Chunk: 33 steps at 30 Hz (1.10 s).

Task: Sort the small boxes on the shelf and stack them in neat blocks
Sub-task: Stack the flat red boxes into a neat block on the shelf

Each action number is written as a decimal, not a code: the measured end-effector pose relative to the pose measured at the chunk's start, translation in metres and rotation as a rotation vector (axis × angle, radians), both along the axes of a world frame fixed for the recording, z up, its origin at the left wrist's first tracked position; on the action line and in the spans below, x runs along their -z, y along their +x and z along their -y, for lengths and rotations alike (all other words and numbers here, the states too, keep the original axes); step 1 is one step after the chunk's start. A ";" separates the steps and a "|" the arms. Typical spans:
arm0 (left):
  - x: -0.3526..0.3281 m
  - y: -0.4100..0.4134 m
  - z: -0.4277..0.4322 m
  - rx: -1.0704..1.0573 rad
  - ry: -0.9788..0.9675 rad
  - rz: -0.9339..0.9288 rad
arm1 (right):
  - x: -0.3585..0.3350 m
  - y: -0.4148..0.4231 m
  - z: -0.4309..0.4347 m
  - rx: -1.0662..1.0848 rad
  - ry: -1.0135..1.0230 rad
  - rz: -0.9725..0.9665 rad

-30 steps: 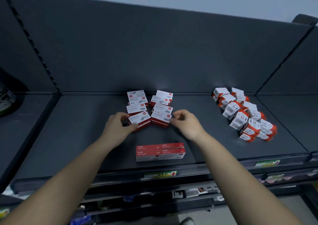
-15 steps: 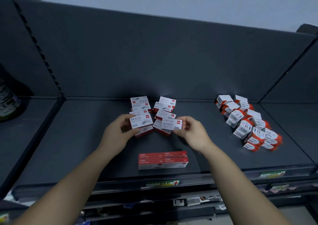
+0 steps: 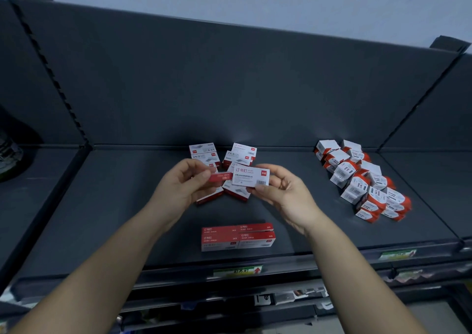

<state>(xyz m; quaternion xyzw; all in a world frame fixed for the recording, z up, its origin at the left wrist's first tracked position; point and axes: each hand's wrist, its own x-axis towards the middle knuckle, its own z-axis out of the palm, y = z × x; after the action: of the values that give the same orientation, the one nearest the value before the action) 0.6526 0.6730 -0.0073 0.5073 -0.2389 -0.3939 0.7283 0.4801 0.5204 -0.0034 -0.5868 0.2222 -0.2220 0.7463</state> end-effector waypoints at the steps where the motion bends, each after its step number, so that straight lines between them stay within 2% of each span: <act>1: 0.001 0.000 0.000 -0.015 0.000 0.015 | -0.001 0.000 -0.001 0.002 0.011 0.009; 6: 0.002 -0.001 -0.003 0.008 0.062 0.281 | -0.002 -0.003 -0.003 -0.014 0.011 0.003; 9: 0.002 -0.002 -0.006 0.029 0.088 0.364 | -0.001 -0.005 -0.003 0.004 0.017 0.013; 20: -0.002 0.001 -0.007 0.018 0.050 0.041 | -0.002 -0.008 -0.001 -0.005 -0.020 0.048; 30: -0.001 0.000 -0.007 0.026 0.070 0.035 | -0.005 -0.006 -0.001 -0.027 -0.130 -0.013; 33: 0.003 -0.002 -0.007 0.067 0.158 0.153 | -0.002 -0.005 -0.002 -0.025 -0.208 -0.077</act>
<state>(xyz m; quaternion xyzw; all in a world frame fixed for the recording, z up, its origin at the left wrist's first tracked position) 0.6508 0.6801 -0.0101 0.5834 -0.2790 -0.3959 0.6520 0.4746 0.5226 -0.0017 -0.6719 0.2190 -0.2118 0.6751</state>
